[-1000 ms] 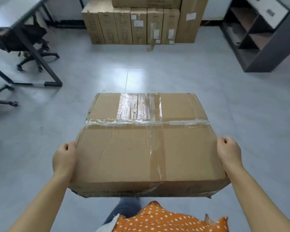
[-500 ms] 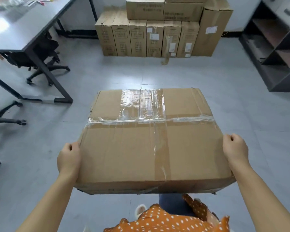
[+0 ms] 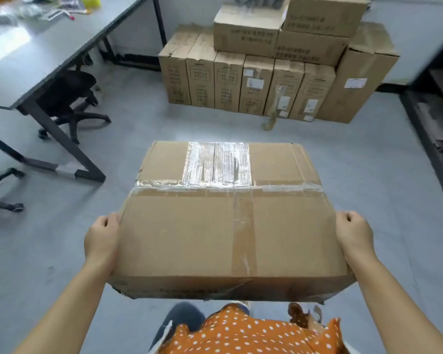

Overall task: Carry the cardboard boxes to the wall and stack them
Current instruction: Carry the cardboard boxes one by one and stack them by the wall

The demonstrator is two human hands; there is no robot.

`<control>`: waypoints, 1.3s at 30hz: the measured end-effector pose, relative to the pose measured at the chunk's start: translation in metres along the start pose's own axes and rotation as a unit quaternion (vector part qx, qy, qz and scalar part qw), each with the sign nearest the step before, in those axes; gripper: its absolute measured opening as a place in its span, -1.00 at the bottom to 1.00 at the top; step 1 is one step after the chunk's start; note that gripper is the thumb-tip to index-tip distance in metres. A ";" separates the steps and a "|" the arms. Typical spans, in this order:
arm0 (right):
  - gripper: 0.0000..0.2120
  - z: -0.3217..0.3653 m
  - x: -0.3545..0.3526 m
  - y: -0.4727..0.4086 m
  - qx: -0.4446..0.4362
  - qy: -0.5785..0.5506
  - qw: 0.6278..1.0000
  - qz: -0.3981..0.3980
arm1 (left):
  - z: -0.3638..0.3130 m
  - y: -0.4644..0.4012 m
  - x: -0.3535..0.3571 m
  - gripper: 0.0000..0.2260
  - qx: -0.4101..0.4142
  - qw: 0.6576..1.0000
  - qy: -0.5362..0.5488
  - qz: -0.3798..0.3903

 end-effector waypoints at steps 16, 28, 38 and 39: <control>-0.71 0.247 0.152 -0.228 -0.020 -0.006 1.000 -0.011 | -0.190 -0.315 0.067 -0.70 0.023 1.000 0.002 -0.005; -0.66 0.380 0.209 -0.399 0.020 -0.016 0.998 -0.050 | -0.351 -0.513 0.163 -0.68 0.048 0.999 0.008 0.020; -0.65 0.517 0.223 -0.626 -0.028 -0.033 0.998 -0.039 | -0.527 -0.645 0.268 -0.64 0.067 0.997 0.017 -0.021; -0.65 0.530 0.222 -0.645 -0.032 -0.043 0.998 -0.042 | -0.546 -0.656 0.279 -0.67 0.072 0.997 0.022 -0.018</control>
Point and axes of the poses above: each hand's wrist, its own y-axis away from the middle knuckle, its own x-axis out of the palm, z = x × y, the point moved 8 cm from there along -y, towards the middle knuckle, and after that the axes turned 1 degree about y, right-handed, at the moved point
